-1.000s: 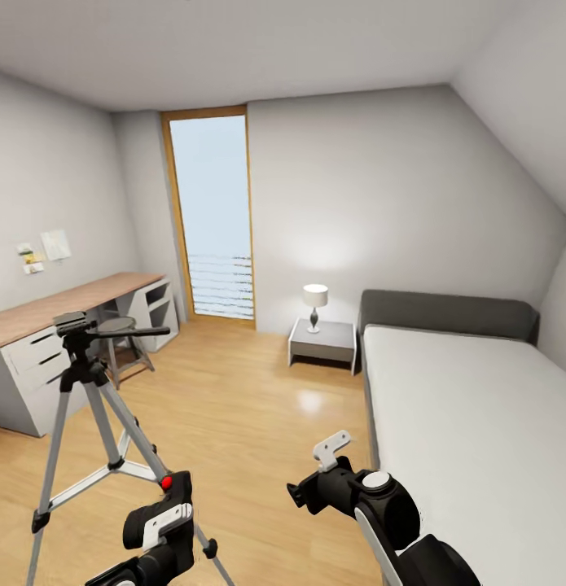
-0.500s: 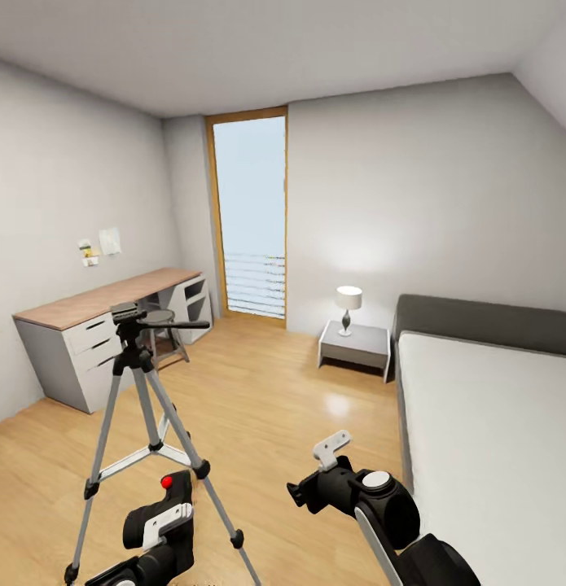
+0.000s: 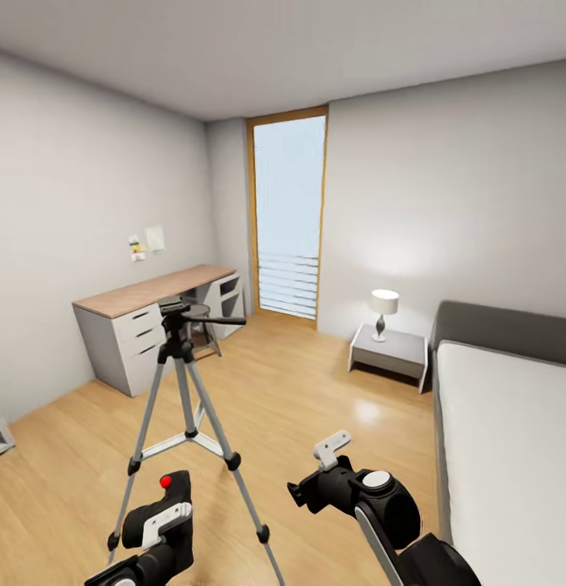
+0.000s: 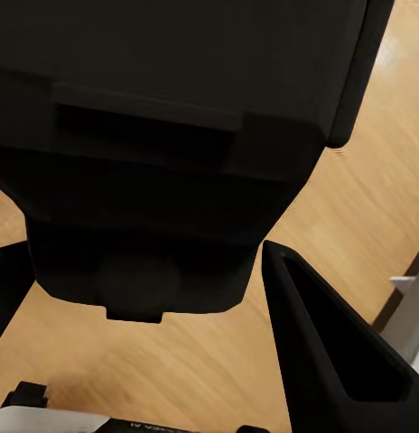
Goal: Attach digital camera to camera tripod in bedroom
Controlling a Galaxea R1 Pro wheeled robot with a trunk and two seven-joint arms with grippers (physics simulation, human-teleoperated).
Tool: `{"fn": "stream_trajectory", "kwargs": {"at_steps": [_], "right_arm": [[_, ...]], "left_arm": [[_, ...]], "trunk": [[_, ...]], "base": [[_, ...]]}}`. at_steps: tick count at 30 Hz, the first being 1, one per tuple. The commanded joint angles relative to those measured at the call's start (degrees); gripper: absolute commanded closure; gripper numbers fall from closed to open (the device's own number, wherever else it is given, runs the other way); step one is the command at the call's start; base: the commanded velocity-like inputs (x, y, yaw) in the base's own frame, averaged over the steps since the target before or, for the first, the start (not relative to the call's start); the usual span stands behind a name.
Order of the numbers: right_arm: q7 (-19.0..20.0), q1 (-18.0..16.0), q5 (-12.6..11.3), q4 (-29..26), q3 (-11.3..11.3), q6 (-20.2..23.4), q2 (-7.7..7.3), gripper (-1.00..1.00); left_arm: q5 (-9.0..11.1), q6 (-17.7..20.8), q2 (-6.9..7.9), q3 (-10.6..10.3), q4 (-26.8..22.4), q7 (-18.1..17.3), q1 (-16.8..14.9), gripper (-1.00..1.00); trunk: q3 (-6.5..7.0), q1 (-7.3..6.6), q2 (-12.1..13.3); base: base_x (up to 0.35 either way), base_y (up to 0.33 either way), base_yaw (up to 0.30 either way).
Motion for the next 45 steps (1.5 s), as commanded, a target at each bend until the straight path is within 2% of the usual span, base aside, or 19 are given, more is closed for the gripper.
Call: {"fn": "stream_trajectory", "kwargs": {"at_steps": [1,14,21,26,27,32,33,37,38,40,41,45], "right_arm": [[-0.04,-0.02,-0.18,-0.06,0.03,0.24,-0.04,-1.0],[-0.04,-0.15,-0.18,-0.06,0.0,0.24,-0.09,-1.0],[-0.04,-0.27,-0.18,-0.06,-0.15,0.25,-0.19,-1.0],[-0.04,-0.28,-0.18,-0.06,-0.21,0.3,-1.15,-1.0],[-0.04,-0.27,-0.18,-0.06,-0.24,0.31,-1.72,-1.0],[-0.04,-0.11,-0.18,-0.06,-0.33,0.26,-2.59,-1.0],[-0.02,-0.05,-0.18,-0.06,-0.36,0.27,-3.49,-1.0],[0.07,-0.03,-0.51,-0.06,-0.44,0.3,-6.11,-1.0],[0.6,-0.03,-0.64,-0.06,-0.51,0.31,-7.21,-1.0],[1.07,-0.04,-0.69,-0.06,-0.56,0.31,-7.64,-1.0],[2.62,-0.07,-0.74,-0.06,-0.63,0.3,-8.25,-1.0],[7.06,-0.12,-0.58,-0.06,-0.71,0.26,-8.89,-1.0]], "left_arm": [[0.33,-0.03,0.02,-0.07,-0.03,0.49,-0.07,1.0],[0.17,-0.49,-0.25,0.05,0.1,1.07,-0.08,1.0],[0.11,-0.67,-0.2,0.11,0.1,1.22,-0.08,1.0],[0.15,-0.78,0.13,0.27,0.12,1.24,-0.06,1.0],[0.2,-0.81,0.28,1.03,0.15,1.17,0.05,1.0],[0.52,-0.72,0.4,5.05,0.03,0.89,1.39,1.0],[0.68,-0.7,0.42,7.22,-0.29,0.71,2.5,1.0],[0.86,-0.6,0.44,11.27,-0.74,0.47,4.16,1.0],[0.9,-0.53,0.44,12.6,-0.85,0.4,4.64,1.0],[0.91,-0.51,0.44,13.08,-0.88,0.37,4.84,1.0],[0.91,-0.52,0.45,13.79,-0.94,0.36,5.16,1.0],[0.84,-0.67,0.45,14.6,-1.0,0.39,5.69,1.0]], "trunk": [[-0.03,0.02,-0.05],[-0.03,0.02,-0.05],[-0.03,0.02,-0.05],[-0.03,0.02,-0.05],[-0.03,0.02,-0.05],[-0.03,0.02,-0.05],[-0.03,0.02,-0.05],[-0.03,0.02,-0.05],[-0.03,0.02,-0.05],[-0.03,0.02,-0.05],[-0.03,0.02,-0.05],[-0.03,0.02,-0.05]], "base": [[0.0,0.0,0.284],[0.016,0.0,0.271],[0.204,0.011,0.069],[0.094,0.007,0.013],[0.029,0.002,0.004],[0.016,0.001,0.002],[0.006,0.0,0.001],[0.004,0.0,0.001],[0.002,0.0,0.0],[0.001,0.0,0.0],[0.0,0.0,0.0],[0.0,0.0,0.0]]}}
